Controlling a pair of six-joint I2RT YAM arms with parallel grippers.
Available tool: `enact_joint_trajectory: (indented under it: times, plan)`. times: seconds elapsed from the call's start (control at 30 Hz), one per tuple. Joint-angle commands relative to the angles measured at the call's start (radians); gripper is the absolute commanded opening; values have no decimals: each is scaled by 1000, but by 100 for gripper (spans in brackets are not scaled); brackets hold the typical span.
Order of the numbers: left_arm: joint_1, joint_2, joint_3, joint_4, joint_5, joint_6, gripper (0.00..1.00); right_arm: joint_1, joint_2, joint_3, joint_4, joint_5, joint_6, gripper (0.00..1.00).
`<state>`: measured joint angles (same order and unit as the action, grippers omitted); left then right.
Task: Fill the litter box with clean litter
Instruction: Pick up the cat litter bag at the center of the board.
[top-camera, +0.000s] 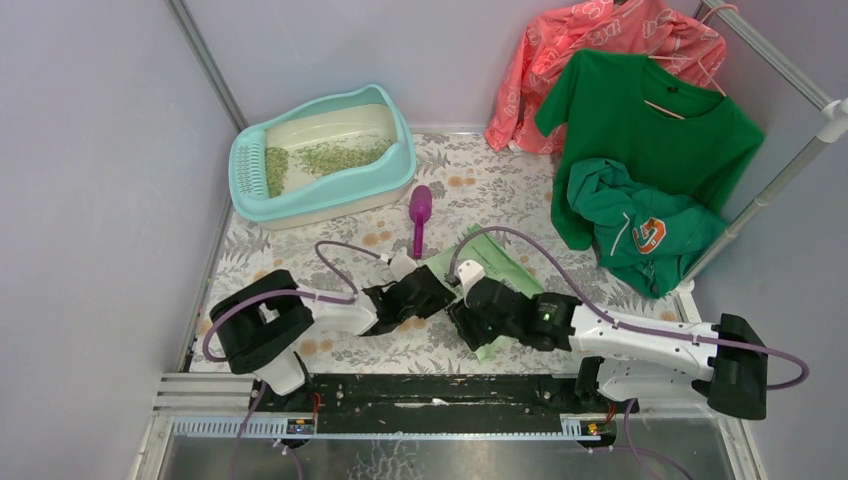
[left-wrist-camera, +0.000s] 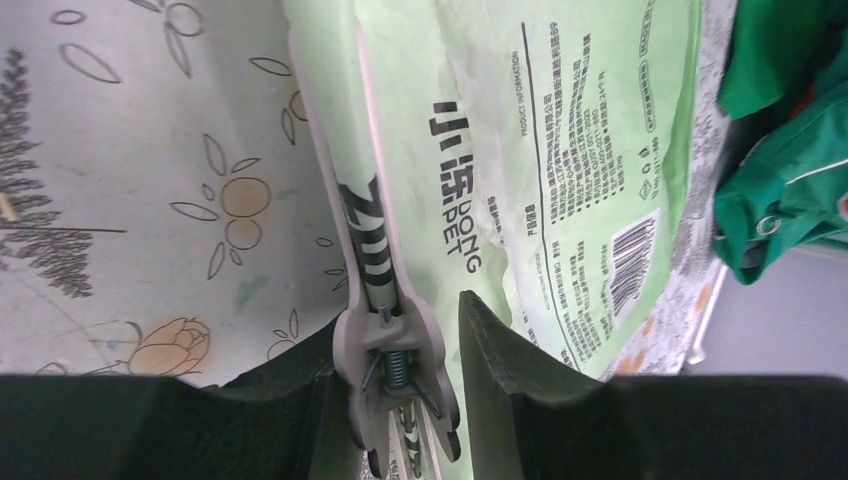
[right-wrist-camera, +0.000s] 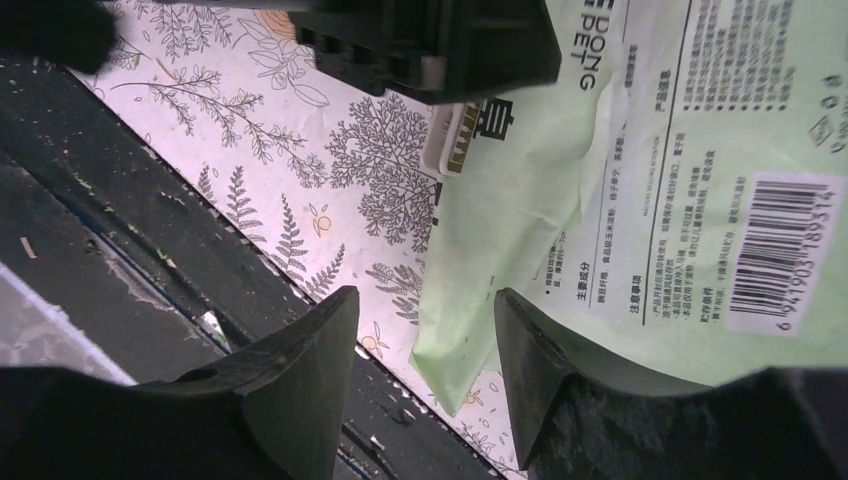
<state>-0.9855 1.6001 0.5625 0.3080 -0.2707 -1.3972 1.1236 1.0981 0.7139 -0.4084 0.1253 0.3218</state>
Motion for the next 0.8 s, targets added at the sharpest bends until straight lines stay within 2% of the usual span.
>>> enact_joint_trajectory:
  times: [0.0, 0.2, 0.4, 0.77]
  plan:
    - [13, 32, 95, -183, 41, 110, 42, 137, -5, 33, 16, 312, 13, 59]
    - [30, 62, 151, -203, 105, 131, 46, 279, 24, -39, 100, 532, 39, 54]
    - [49, 83, 179, -191, 157, 153, 46, 347, 166, -93, 196, 691, 134, 51]
    - [85, 64, 192, -184, 205, 167, 46, 373, 400, -57, 220, 758, 204, 57]
